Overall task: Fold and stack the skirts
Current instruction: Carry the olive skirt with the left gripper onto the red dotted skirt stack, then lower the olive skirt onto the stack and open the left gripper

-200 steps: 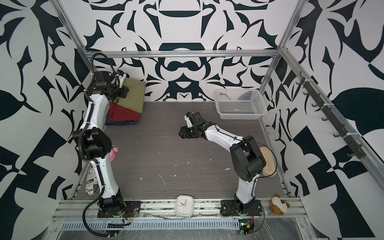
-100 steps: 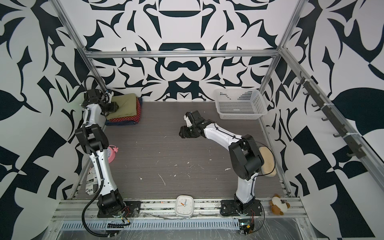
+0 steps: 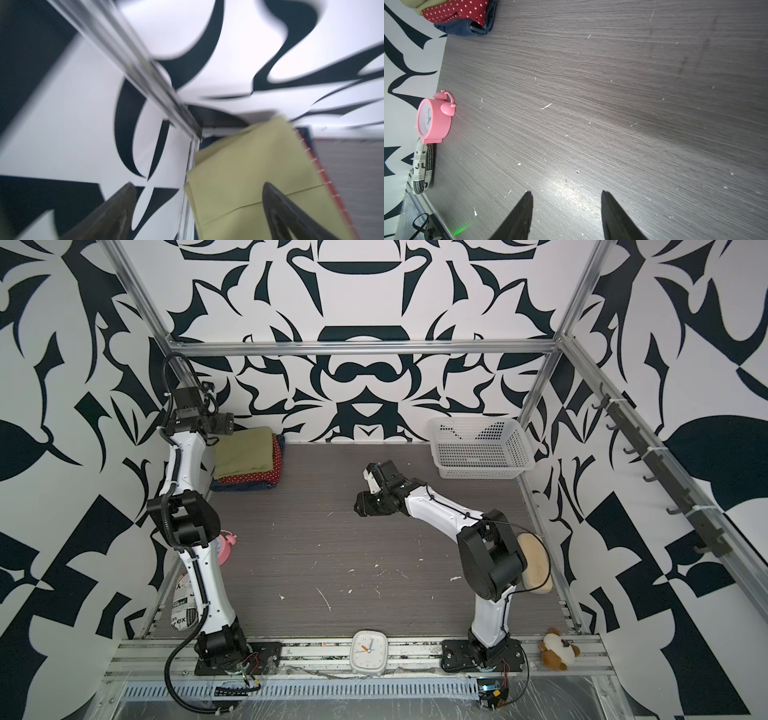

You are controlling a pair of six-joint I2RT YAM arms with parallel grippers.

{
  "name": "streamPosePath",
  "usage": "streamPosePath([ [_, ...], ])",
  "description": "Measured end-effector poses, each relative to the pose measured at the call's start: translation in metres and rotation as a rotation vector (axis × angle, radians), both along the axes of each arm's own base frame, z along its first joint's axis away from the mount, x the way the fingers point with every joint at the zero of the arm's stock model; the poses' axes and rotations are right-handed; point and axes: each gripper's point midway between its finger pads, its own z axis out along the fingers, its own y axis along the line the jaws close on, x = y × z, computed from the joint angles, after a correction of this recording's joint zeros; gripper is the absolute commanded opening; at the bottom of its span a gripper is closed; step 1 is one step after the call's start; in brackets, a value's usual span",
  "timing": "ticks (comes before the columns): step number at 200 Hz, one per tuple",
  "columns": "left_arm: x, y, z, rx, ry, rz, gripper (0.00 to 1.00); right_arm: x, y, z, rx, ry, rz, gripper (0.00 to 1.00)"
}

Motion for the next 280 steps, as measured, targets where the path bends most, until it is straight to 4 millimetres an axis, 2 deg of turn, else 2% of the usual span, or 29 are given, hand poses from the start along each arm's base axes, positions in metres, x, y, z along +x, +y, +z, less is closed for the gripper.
streamPosePath([
  [9,-0.002,-0.011,0.018,-0.006,-0.035,-0.018,0.81,0.000,0.001,0.001,0.001,-0.002,0.002,0.57],
  [24,-0.003,-0.034,0.035,-0.037,-0.074,-0.059,0.83,-0.001,0.001,0.004,0.007,-0.010,0.003,0.57],
  [29,-0.003,-0.041,0.035,-0.050,-0.077,-0.070,0.84,-0.001,0.001,0.006,0.009,-0.014,0.003,0.57],
  [38,-0.002,-0.055,0.030,-0.071,-0.069,-0.093,0.94,-0.001,0.001,0.009,0.015,-0.022,0.004,0.57],
  [45,-0.001,-0.065,0.023,-0.088,-0.056,-0.107,0.95,-0.002,0.001,0.011,0.018,-0.026,0.004,0.57],
  [60,0.005,-0.088,-0.009,-0.114,0.006,-0.139,1.00,-0.003,0.000,0.015,0.025,-0.036,0.004,0.57],
  [90,0.014,-0.129,-0.085,-0.134,0.154,-0.160,0.99,-0.009,-0.004,0.017,0.029,-0.041,0.005,0.57],
  [114,0.004,-0.150,-0.138,-0.131,0.272,-0.139,0.99,-0.013,-0.006,0.025,0.037,-0.055,0.008,0.57],
  [131,-0.004,-0.156,-0.160,-0.119,0.321,-0.113,1.00,-0.014,-0.007,0.032,0.043,-0.068,0.008,0.57],
  [155,-0.013,-0.151,-0.183,-0.107,0.365,-0.073,0.86,-0.016,-0.009,0.037,0.050,-0.079,0.008,0.57],
  [159,-0.014,-0.150,-0.184,-0.101,0.371,-0.070,0.80,-0.016,-0.009,0.037,0.050,-0.079,0.008,0.57],
  [171,-0.016,-0.146,-0.188,-0.092,0.378,-0.053,0.72,-0.017,-0.010,0.037,0.051,-0.079,0.007,0.57],
  [189,-0.016,-0.141,-0.191,-0.085,0.368,-0.017,0.50,-0.019,-0.011,0.034,0.047,-0.073,0.007,0.57],
  [205,-0.021,-0.138,-0.197,-0.069,0.375,-0.007,0.48,-0.021,-0.012,0.031,0.044,-0.068,0.007,0.57],
  [218,-0.026,-0.136,-0.200,-0.063,0.378,0.003,0.28,-0.022,-0.012,0.029,0.041,-0.064,0.007,0.57],
  [258,-0.027,-0.131,-0.187,-0.050,0.355,0.022,0.22,-0.022,-0.013,0.028,0.039,-0.062,0.007,0.57],
  [271,-0.027,-0.130,-0.184,-0.042,0.351,0.026,0.14,-0.022,-0.013,0.027,0.039,-0.061,0.006,0.57],
  [280,-0.028,-0.129,-0.182,-0.041,0.349,0.030,0.00,-0.022,-0.013,0.027,0.039,-0.061,0.006,0.57],
])
